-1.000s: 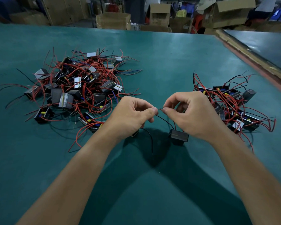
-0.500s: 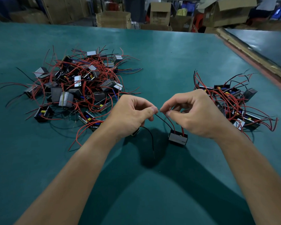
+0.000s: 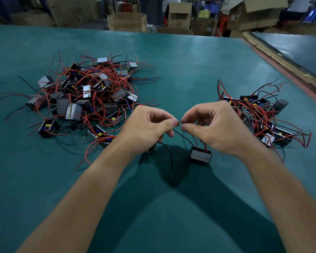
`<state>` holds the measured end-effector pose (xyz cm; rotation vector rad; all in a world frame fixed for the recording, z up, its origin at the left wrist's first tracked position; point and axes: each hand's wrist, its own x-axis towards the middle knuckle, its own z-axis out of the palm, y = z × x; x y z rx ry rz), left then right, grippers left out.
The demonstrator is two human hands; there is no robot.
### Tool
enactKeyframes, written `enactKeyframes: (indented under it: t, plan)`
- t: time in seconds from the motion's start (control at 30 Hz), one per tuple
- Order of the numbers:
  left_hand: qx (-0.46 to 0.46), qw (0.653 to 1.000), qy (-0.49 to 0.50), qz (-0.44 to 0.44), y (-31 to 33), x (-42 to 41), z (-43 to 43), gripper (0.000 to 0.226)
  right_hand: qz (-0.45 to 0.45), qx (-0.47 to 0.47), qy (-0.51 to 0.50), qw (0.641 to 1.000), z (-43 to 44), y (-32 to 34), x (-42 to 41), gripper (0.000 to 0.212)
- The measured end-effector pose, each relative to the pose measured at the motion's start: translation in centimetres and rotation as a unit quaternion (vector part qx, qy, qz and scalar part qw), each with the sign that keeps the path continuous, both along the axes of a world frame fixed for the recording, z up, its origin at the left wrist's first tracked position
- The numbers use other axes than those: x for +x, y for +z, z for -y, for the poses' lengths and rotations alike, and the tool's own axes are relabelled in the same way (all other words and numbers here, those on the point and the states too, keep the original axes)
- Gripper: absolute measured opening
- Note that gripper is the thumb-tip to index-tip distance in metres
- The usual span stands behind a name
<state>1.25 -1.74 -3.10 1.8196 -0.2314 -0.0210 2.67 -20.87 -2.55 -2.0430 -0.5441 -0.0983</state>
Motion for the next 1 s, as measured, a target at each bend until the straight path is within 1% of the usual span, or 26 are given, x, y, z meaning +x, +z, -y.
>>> enactKeyframes:
  t: [0.13,0.27,0.43,0.53,0.63,0.77,0.87,0.93,1.0]
  plan:
    - [-0.009,1.0,0.007,0.009,0.1,-0.1,0.2,0.016,-0.031,0.014,-0.008,0.999,0.0,-0.3,0.1,0.014]
    - [-0.004,1.0,0.022,0.013,0.1,-0.2,0.4,0.017,-0.03,-0.002,-0.004,1.0,-0.2,-0.1,-0.1,0.019]
    - [0.013,1.0,0.025,0.001,0.3,-0.3,0.5,0.019,-0.015,0.001,-0.055,0.998,0.0,0.2,0.1,0.022]
    - [0.016,0.999,0.038,0.001,0.2,-0.2,0.5,0.019,-0.012,0.001,-0.062,0.998,-0.1,0.1,0.1,0.023]
    - [0.038,0.998,0.055,-0.002,0.0,0.0,0.5,0.022,-0.007,-0.008,-0.082,0.997,-0.2,-0.2,0.3,0.025]
    - [0.058,0.994,0.087,-0.009,-0.4,0.2,0.5,0.025,-0.033,0.022,-0.087,0.995,-0.3,-0.3,0.5,0.028]
    - [0.089,0.987,0.137,-0.001,-0.5,0.5,0.0,0.024,-0.039,0.08,-0.121,0.989,0.2,0.3,0.7,0.029]
    - [0.071,0.985,0.156,-0.007,-0.3,0.7,-0.3,0.023,-0.044,0.125,-0.138,0.982,0.6,0.7,0.9,0.028]
    - [0.041,0.988,0.148,-0.014,0.1,0.7,-0.1,0.019,-0.045,0.129,-0.136,0.981,0.7,0.9,0.9,0.026]
